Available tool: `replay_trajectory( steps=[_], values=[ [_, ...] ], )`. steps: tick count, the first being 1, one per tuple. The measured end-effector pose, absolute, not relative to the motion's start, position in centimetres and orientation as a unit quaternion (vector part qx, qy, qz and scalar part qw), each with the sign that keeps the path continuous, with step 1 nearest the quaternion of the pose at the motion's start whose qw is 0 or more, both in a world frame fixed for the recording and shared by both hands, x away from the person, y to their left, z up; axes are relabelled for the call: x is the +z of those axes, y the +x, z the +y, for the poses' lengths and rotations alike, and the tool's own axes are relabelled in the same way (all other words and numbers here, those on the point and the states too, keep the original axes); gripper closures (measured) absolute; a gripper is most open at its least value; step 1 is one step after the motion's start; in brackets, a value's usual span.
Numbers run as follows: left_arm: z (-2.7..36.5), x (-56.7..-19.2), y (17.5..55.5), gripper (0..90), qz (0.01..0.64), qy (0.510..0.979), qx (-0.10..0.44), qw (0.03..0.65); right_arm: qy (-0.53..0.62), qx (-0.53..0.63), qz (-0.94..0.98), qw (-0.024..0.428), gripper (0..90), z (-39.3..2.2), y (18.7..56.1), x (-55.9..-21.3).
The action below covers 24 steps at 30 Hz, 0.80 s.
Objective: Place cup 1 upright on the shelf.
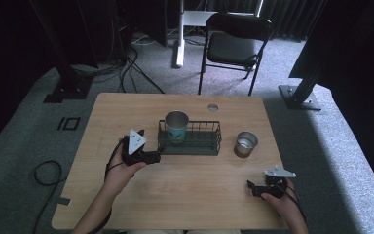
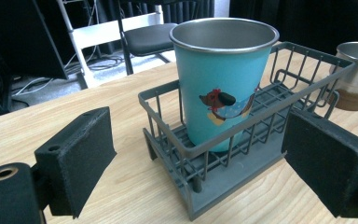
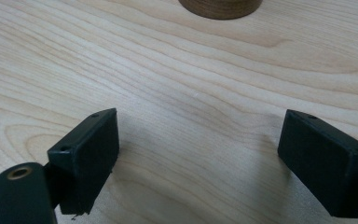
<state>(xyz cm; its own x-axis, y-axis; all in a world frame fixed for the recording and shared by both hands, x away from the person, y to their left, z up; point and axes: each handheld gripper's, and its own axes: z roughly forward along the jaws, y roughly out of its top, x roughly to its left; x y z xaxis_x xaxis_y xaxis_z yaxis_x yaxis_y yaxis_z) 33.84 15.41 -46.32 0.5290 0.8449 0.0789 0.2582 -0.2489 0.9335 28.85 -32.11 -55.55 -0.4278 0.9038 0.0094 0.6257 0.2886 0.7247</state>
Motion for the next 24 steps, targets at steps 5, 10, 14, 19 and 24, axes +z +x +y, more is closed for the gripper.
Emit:
replay_trajectory(
  steps=[5,10,14,19,24],
  values=[
    [16.4,-46.3,33.3,10.0,0.374,0.729,0.304,0.487,0.493,0.336,0.775,0.207,12.1,-32.1,28.9,-55.5],
    [17.3,-46.6,33.0,10.0,0.377,0.732,0.301,0.481,0.493,0.336,0.775,0.207,12.1,-32.1,28.9,-55.5],
    [18.2,-47.0,32.8,10.0,0.383,0.733,0.303,0.474,0.493,0.336,0.775,0.207,12.1,-32.1,28.9,-55.5],
    [19.1,-47.4,32.4,10.0,0.379,0.738,0.305,0.467,0.493,0.336,0.775,0.207,12.1,-32.1,28.9,-55.5],
    [20.2,-47.7,31.8,10.0,0.377,0.742,0.305,0.463,0.493,0.336,0.775,0.207,12.1,-32.1,28.9,-55.5]
  ],
)
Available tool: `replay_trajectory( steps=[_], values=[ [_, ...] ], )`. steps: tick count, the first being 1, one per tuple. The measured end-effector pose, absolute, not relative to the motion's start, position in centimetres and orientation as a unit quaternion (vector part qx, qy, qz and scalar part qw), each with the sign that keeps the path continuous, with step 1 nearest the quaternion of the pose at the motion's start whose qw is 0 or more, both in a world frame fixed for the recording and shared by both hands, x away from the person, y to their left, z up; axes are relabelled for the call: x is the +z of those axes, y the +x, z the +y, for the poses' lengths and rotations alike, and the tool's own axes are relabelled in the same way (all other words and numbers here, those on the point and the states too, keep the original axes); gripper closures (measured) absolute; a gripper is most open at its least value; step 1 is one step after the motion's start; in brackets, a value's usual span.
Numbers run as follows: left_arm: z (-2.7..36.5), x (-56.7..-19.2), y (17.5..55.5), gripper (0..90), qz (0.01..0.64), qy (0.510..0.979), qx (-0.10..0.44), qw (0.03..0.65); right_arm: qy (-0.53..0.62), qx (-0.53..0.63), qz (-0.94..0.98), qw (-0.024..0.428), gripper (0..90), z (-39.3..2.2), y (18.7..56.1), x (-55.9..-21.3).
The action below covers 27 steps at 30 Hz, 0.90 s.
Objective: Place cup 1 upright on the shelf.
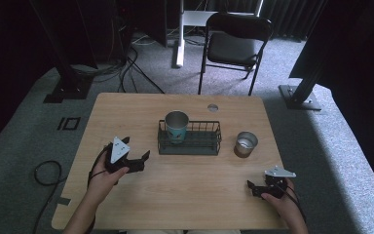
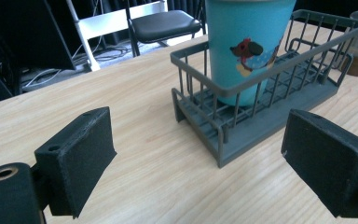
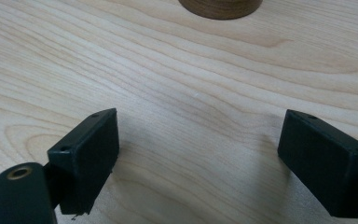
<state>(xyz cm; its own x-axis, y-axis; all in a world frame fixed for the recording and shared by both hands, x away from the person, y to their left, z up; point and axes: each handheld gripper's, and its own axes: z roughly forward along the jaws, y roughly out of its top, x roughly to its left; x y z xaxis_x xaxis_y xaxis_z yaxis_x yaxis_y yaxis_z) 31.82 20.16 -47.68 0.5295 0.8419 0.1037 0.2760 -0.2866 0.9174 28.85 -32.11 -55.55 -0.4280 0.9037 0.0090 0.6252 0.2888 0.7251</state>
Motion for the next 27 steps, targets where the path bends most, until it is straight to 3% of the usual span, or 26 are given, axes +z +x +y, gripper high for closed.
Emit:
replay_trajectory(
  steps=[27],
  values=[
    [26.6,-50.5,27.8,10.0,0.392,0.753,0.295,0.439,0.492,0.336,0.776,0.208,12.1,-32.1,28.9,-55.5]
  ],
)
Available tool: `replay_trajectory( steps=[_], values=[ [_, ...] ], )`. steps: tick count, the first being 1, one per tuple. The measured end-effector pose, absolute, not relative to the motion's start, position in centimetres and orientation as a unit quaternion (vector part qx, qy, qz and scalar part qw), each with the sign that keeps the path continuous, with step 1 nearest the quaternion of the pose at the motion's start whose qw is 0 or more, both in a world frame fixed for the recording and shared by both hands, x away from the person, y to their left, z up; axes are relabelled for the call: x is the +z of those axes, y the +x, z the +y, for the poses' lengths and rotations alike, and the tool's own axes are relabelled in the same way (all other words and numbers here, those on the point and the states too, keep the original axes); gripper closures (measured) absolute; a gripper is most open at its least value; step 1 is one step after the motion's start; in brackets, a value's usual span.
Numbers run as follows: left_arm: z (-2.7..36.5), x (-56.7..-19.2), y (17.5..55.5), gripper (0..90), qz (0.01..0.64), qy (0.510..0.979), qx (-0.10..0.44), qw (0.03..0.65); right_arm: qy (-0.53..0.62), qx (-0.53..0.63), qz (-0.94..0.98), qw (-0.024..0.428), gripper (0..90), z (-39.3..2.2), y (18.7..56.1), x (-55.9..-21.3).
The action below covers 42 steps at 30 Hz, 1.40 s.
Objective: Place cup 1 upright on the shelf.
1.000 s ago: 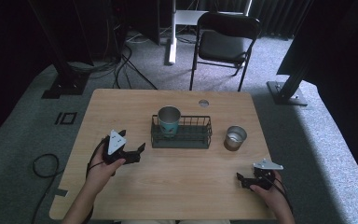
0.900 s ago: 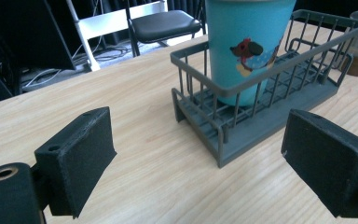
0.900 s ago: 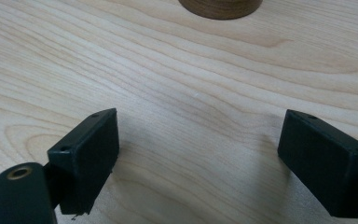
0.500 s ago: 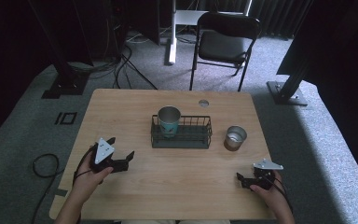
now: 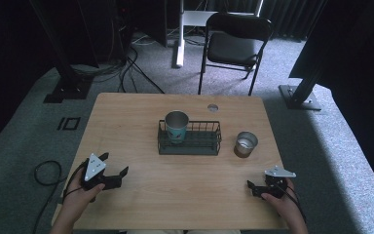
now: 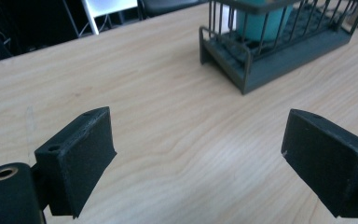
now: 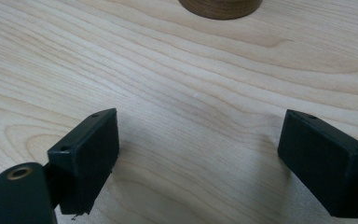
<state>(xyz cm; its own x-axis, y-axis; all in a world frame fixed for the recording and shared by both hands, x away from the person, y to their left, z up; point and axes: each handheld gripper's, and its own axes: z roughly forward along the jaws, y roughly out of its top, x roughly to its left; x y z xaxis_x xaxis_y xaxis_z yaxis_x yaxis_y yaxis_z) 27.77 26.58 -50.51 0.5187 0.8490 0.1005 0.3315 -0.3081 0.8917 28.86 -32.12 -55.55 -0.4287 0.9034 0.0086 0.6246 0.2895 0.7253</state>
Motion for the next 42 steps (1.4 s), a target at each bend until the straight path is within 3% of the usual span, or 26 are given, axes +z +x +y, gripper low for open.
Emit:
replay_trajectory(
  steps=[16,28,42],
  values=[
    [30.0,-52.2,26.6,10.0,0.434,0.771,0.28,0.372,0.493,0.336,0.776,0.208,12.1,-32.1,28.9,-55.5],
    [32.5,-52.8,26.6,10.0,0.52,0.735,0.277,0.335,0.492,0.336,0.776,0.208,12.1,-32.1,28.9,-55.6],
    [31.4,-54.6,27.3,10.0,0.52,0.758,0.245,0.307,0.492,0.336,0.776,0.208,12.1,-32.1,28.9,-55.5]
  ],
)
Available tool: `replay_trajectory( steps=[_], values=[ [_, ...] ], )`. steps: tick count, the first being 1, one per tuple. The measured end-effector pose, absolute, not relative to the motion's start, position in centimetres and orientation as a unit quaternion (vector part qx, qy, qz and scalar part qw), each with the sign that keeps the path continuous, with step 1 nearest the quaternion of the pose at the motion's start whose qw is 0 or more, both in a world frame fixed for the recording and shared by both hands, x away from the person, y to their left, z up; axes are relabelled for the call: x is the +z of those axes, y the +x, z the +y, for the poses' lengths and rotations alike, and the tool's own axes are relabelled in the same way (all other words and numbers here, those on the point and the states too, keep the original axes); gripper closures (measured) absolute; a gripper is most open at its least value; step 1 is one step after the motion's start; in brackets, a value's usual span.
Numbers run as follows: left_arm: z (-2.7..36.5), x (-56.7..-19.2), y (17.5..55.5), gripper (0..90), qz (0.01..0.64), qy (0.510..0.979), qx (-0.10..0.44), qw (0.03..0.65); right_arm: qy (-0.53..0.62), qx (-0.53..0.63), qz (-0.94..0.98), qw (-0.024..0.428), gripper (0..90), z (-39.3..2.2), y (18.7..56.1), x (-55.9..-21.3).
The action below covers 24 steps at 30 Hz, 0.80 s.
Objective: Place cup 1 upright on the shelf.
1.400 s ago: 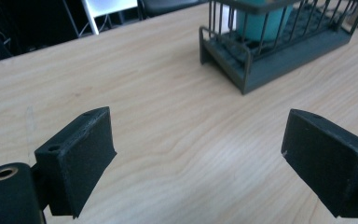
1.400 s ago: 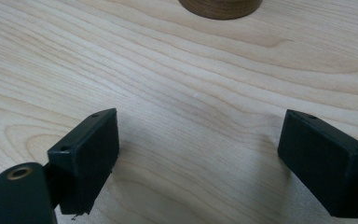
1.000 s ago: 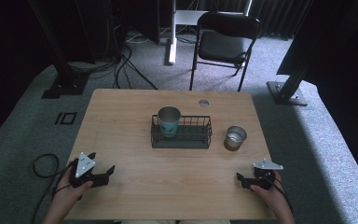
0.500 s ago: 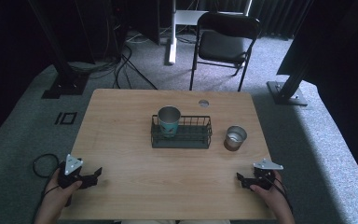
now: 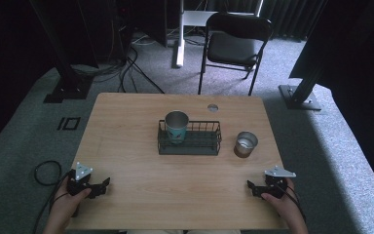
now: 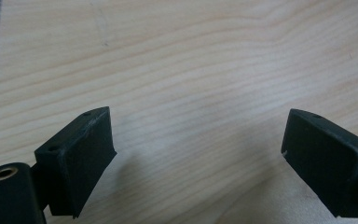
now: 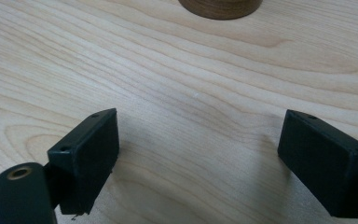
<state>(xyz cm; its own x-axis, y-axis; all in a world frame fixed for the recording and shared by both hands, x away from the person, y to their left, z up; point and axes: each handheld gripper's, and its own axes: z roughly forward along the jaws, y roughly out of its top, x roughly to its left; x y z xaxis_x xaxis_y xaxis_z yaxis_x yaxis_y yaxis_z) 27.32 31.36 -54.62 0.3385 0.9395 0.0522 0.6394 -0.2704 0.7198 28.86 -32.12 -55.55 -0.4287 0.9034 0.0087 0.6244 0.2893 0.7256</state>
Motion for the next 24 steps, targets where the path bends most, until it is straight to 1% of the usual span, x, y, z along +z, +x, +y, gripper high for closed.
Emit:
replay_trajectory(
  steps=[12,16,18,24],
  values=[
    [31.02,-55.2,27.74,10.0,0.513,0.77,0.216,0.313,0.492,0.336,0.776,0.208,12.1,-32.12,28.88,-55.54],
    [30.92,-55.23,27.96,7.7,0.519,0.767,0.216,0.309,0.493,0.336,0.776,0.208,12.1,-32.12,28.88,-55.54],
    [30.89,-55.26,28.09,3.9,0.527,0.764,0.216,0.303,0.492,0.336,0.776,0.208,12.1,-32.12,28.87,-55.54],
    [30.87,-55.28,28.09,3.3,0.528,0.763,0.217,0.303,0.493,0.336,0.776,0.208,12.1,-32.12,28.87,-55.54]
  ],
)
